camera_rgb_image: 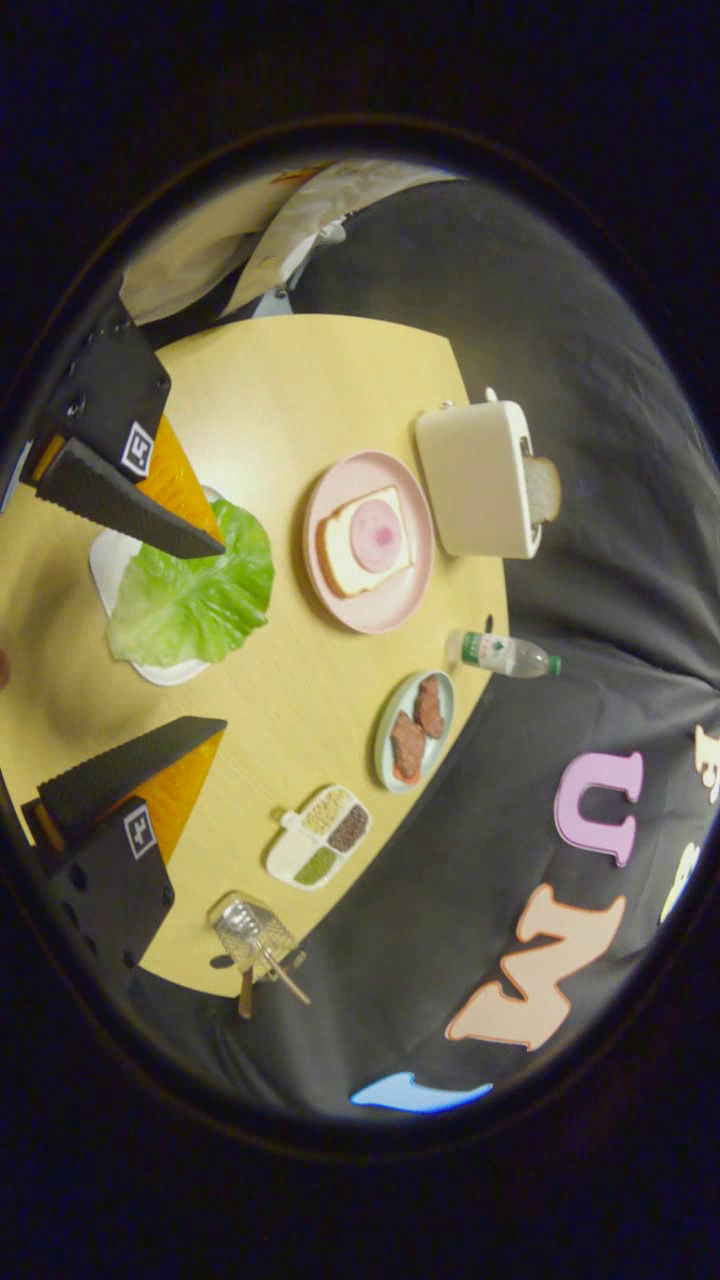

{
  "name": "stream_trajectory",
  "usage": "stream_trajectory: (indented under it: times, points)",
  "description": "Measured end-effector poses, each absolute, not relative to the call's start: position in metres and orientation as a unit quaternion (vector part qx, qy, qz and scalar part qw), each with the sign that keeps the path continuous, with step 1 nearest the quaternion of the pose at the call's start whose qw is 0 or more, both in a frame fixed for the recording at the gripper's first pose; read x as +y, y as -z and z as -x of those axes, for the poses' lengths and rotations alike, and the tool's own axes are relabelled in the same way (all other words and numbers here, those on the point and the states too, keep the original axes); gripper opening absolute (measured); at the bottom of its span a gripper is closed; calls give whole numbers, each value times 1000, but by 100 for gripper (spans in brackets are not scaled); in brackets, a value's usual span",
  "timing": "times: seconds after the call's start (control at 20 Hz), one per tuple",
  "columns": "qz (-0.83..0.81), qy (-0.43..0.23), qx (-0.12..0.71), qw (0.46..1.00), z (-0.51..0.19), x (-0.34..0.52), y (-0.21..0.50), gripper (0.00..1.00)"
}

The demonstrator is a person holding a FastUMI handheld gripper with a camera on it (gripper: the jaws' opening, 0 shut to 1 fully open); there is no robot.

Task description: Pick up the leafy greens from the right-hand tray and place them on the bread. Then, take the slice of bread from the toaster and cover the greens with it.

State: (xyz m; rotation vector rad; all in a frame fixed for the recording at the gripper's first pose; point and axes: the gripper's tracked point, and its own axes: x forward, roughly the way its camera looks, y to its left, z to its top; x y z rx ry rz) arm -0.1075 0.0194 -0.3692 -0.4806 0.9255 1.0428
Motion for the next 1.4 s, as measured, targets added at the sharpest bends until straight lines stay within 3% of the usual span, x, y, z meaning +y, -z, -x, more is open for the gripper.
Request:
stream_trajectory:
  times: [0.4,0.95,1.15,1.3,1.4]
  points:
    - [242,-493,497,671,138,8,427,100]
    - [220,-481,549,648,141,9,450,96]
    - [223,-476,549,650,142,11,456,82]
    - [223,-470,552,652,144,9,451,42]
    - [215,-460,553,661,147,15,452,26]
